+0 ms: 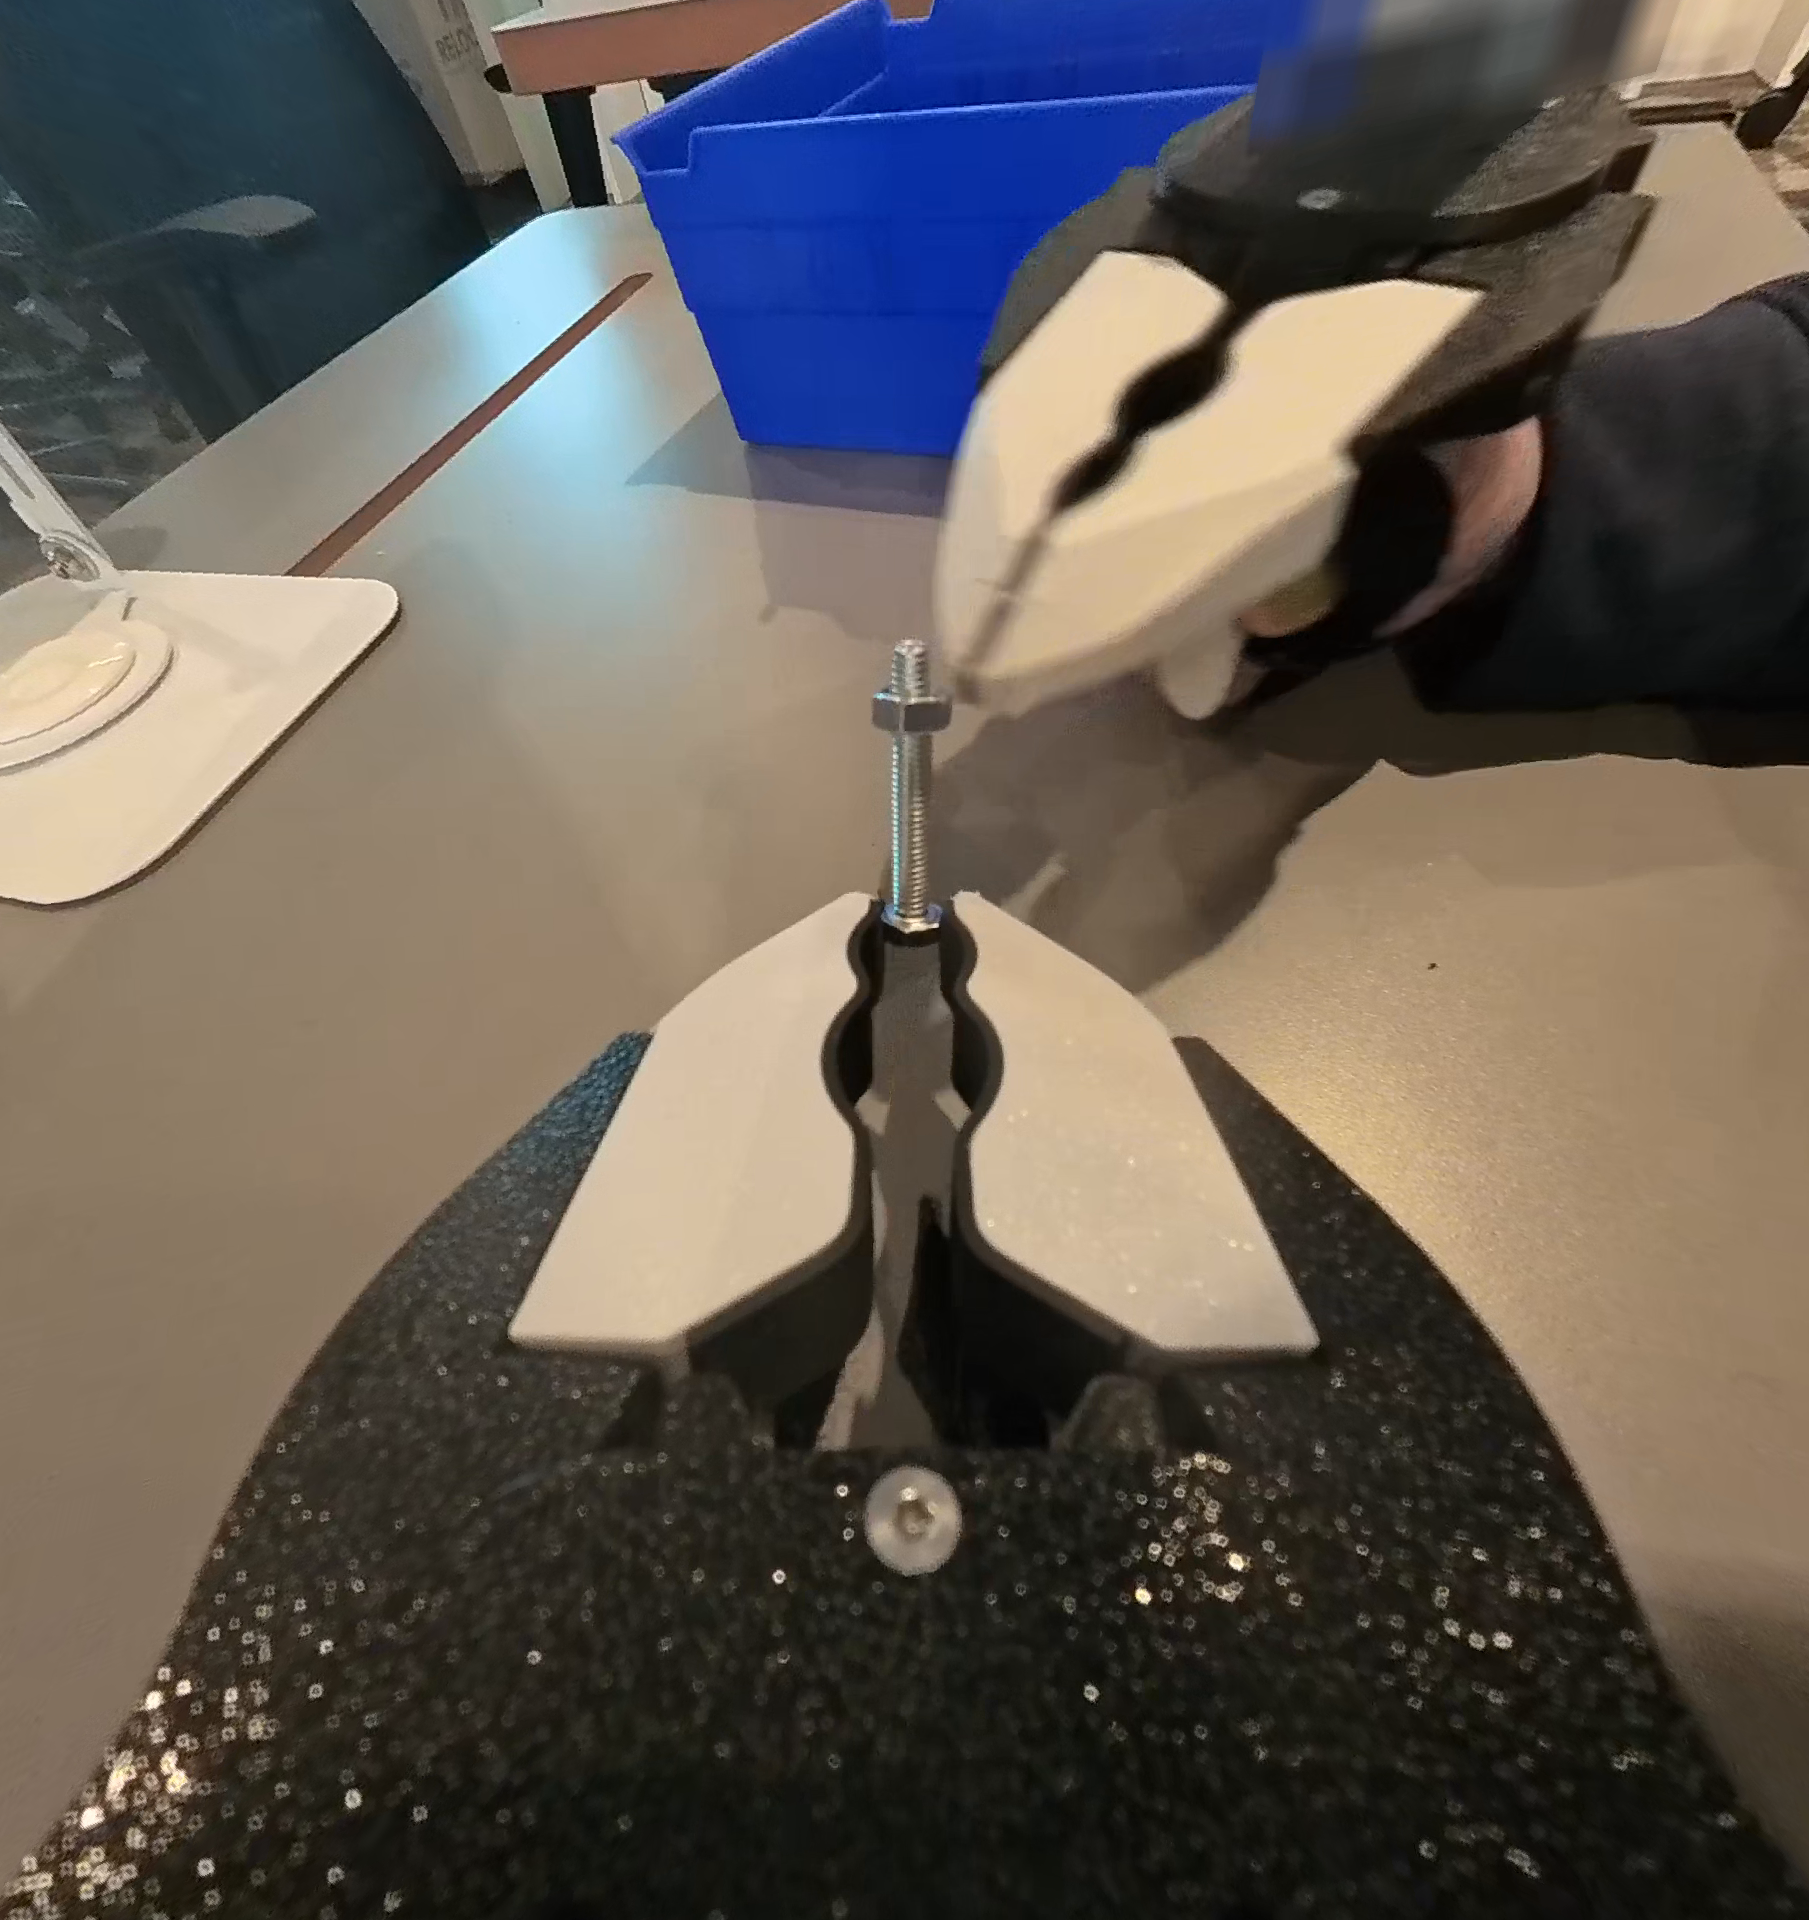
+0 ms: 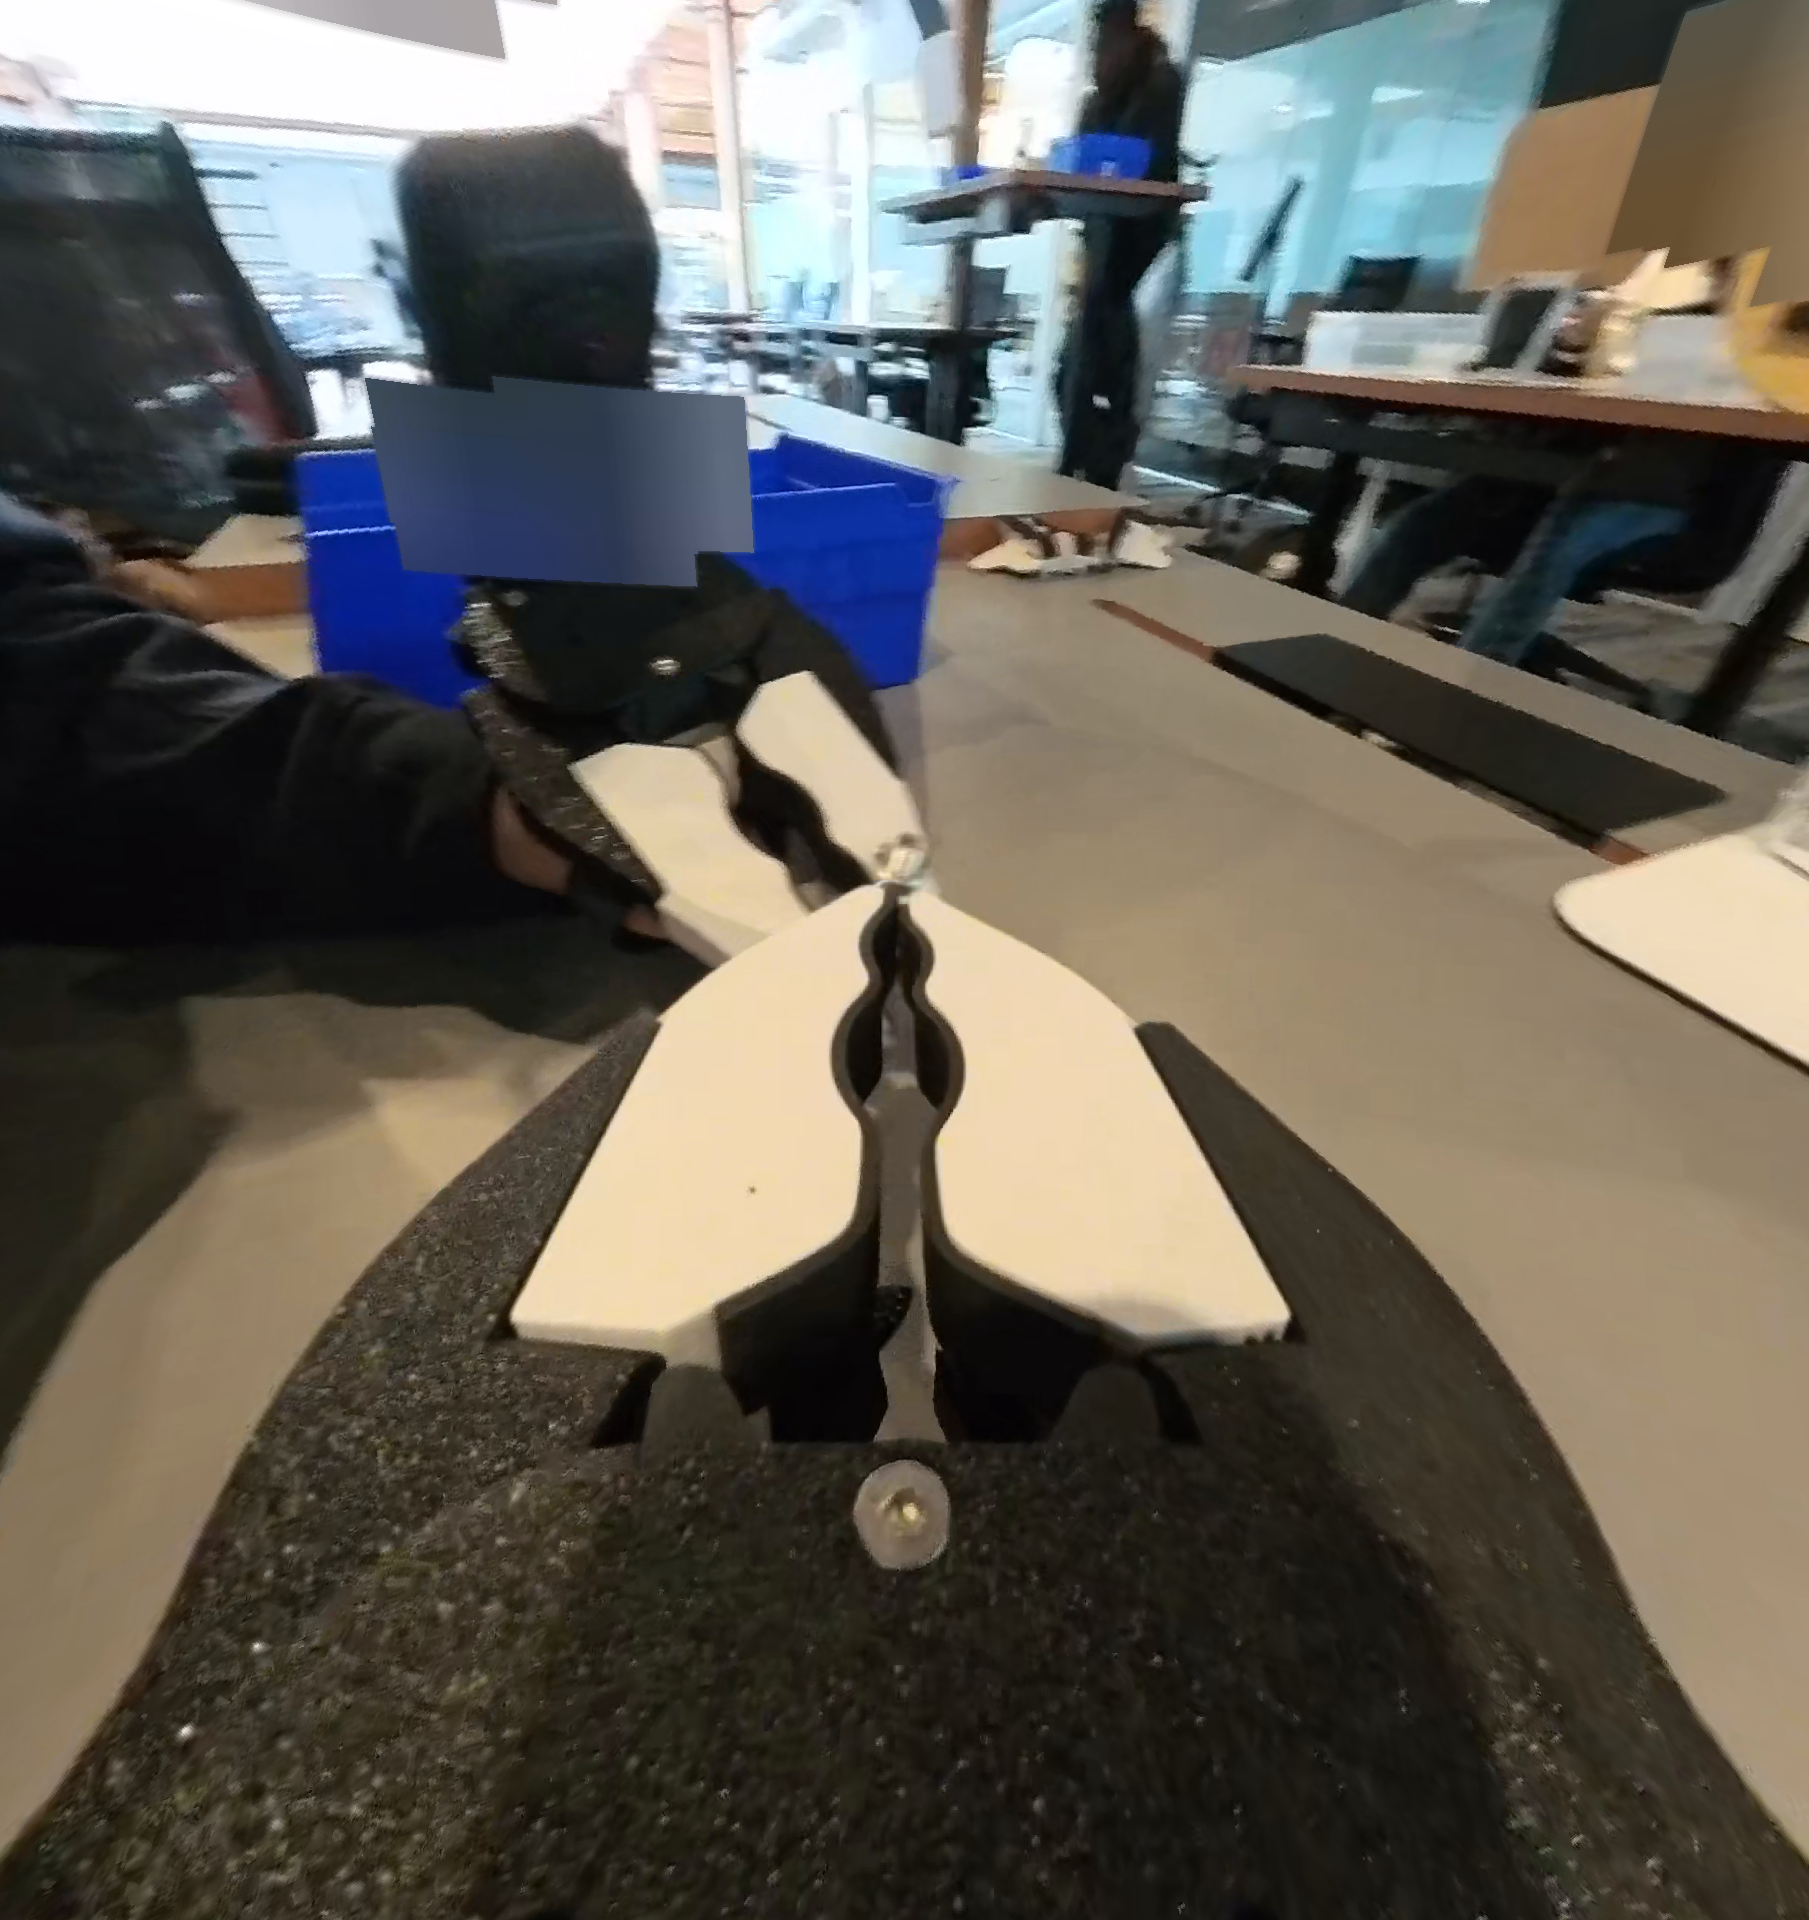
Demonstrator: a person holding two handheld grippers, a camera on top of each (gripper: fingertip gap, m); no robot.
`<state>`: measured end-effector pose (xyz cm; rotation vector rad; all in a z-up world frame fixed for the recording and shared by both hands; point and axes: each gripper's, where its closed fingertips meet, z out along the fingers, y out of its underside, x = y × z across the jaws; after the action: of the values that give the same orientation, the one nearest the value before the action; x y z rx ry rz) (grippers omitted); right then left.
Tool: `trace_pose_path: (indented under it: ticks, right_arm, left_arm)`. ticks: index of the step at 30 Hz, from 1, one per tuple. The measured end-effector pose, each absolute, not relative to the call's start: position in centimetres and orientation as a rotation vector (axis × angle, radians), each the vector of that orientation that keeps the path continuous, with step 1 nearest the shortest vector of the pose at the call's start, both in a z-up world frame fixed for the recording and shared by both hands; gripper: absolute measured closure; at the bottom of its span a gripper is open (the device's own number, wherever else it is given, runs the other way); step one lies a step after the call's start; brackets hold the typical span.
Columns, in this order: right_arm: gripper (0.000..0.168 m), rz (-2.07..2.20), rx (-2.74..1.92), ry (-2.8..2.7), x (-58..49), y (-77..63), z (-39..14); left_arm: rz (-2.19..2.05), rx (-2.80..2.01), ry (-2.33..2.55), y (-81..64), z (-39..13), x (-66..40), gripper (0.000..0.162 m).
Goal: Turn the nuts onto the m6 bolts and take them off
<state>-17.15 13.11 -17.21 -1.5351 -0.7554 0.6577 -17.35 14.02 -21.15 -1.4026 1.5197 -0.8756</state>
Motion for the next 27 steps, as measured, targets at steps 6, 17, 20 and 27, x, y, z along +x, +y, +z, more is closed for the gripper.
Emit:
trace_pose_path:
  ticks: [6,17,20,27]
  right_arm:
    - [0.168,0.602,-1.558,-0.671,-16.9,14.2,-17.1]
    - [0.168,0.714,-1.536,-0.795,-17.9,12.6,-17.4]
    - [0.138,0.731,-1.614,-0.738,-17.6,13.4,-17.9]
    - [0.146,0.751,-1.661,-0.703,-18.8,13.8,-18.3]
  left_arm:
    - [-0.872,-1.404,1.523,14.0,-21.2,-17.3,0.152]
    - [-0.874,-1.403,1.516,14.0,-21.1,-17.4,0.152]
    - [-0.874,-1.401,1.517,14.0,-21.1,-17.4,0.152]
    - [-0.871,-1.392,1.525,13.9,-21.1,-17.3,0.152]
